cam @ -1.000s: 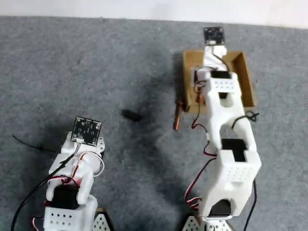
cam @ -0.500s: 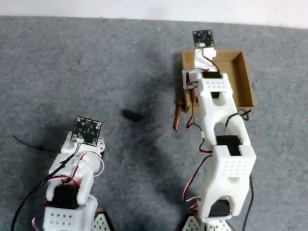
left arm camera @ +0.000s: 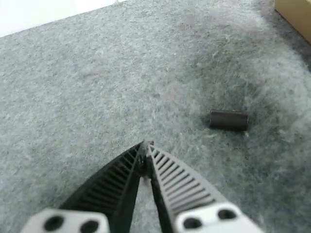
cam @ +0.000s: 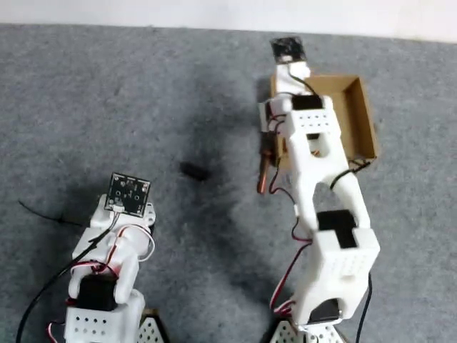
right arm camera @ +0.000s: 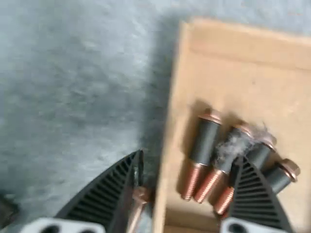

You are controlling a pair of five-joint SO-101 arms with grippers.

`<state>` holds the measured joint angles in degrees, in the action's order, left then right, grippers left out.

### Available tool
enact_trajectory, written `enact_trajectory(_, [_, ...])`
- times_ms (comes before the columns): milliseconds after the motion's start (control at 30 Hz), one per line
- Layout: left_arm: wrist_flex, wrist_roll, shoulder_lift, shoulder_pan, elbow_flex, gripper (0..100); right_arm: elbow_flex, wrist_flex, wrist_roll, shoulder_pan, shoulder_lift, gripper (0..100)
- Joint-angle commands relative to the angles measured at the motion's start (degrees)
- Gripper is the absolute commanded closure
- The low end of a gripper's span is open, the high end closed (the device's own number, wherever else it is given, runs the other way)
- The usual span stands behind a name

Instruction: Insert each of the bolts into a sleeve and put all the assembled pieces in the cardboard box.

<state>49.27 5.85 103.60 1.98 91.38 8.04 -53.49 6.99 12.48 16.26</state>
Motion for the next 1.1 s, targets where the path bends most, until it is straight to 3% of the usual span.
enact_trajectory(0, [-1.14, 0.18, 0.4, 0.22, -0.31, 99, -0.66, -2.33, 0.7, 4.18, -7.34, 74.1])
enact_trajectory(267, [-1.05, 0.0, 0.4, 0.66, -0.4, 99, -8.13, -2.68, 0.7, 19.38, -10.33, 74.1])
enact_trajectory(467, [-1.05, -0.09, 0.48, 2.86, -0.66, 99, -8.31, -2.68, 1.05, 25.36, -6.9, 74.1])
enact_trajectory(600, [-1.05, -0.09, 0.48, 3.03, -0.66, 99, -8.22, -2.15, 9.67, 28.79, -2.07, 74.1])
enact_trajectory(1067, [-1.05, -0.09, 0.48, 3.03, -0.75, 99, 0.22, -0.13, 12.4, 28.62, 16.57, 74.2])
